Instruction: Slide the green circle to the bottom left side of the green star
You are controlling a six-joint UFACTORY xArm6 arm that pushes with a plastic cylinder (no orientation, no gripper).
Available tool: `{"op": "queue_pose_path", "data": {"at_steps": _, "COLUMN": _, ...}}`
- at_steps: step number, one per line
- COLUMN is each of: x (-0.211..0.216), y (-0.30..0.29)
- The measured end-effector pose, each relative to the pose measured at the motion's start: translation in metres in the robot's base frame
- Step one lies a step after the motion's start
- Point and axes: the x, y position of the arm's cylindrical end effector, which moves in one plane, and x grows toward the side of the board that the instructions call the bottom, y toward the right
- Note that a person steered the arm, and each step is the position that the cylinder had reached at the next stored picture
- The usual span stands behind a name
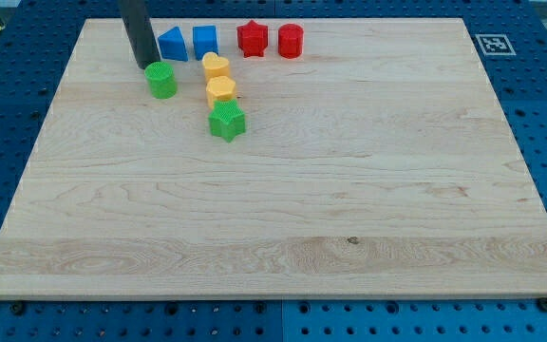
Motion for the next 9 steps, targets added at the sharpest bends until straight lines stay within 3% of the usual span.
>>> {"op": "queue_pose_path", "data": {"at_steps": 3, "x": 0.017, "y": 0.017}}
{"op": "queue_pose_path", "data": {"at_steps": 7, "x": 0.111, "y": 0.03}}
{"op": "queue_pose_path", "data": {"at_steps": 9, "x": 0.161, "y": 0.006}}
